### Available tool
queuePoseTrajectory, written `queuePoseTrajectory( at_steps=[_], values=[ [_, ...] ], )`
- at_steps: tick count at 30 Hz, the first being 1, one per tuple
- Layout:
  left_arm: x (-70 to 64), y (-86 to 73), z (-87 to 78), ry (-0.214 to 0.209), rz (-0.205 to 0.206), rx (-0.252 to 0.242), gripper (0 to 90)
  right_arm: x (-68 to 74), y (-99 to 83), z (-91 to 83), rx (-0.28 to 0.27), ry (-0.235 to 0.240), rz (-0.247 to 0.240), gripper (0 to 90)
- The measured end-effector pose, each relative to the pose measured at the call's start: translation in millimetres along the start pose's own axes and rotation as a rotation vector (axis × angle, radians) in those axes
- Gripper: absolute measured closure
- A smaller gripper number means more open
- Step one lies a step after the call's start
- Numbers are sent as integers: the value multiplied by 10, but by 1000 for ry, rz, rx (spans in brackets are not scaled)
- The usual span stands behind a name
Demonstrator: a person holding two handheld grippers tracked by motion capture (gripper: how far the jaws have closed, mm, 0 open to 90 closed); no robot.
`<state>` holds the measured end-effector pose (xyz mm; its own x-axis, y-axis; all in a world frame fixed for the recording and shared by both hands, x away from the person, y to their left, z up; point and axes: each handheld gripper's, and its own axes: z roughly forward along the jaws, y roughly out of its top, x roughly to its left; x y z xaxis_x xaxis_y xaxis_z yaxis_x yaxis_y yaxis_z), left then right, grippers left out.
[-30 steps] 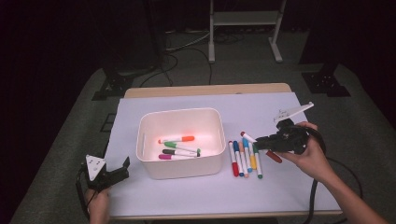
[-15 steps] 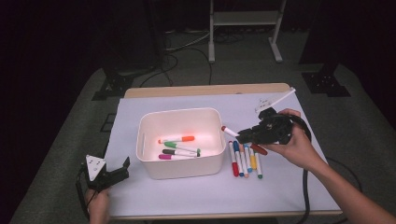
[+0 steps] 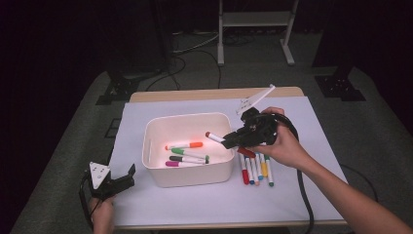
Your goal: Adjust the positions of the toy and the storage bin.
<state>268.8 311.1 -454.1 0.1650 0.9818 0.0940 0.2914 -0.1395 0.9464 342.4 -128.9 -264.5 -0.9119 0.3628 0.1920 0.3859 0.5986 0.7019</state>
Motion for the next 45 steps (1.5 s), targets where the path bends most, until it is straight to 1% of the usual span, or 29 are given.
queuePoseTrajectory(
  at_steps=[12,20,26,35,36,43,45],
  values=[
    [4,0,-1,-3,1,-3,0,54,282,305,29,40,-58,753],
    [7,0,-1,-2,0,-1,0,50,401,501,40,58,-77,753],
    [7,0,1,-3,1,-2,0,29,454,658,55,68,-84,753],
    [7,0,1,-4,2,-2,0,10,496,924,95,72,-100,753],
    [7,0,1,-5,2,-2,0,3,500,958,95,77,-95,753],
    [7,0,2,-5,3,-1,0,-29,522,1154,106,94,-98,753],
    [7,0,3,-5,3,-2,0,-31,523,1206,108,105,-99,753]
  ],
)
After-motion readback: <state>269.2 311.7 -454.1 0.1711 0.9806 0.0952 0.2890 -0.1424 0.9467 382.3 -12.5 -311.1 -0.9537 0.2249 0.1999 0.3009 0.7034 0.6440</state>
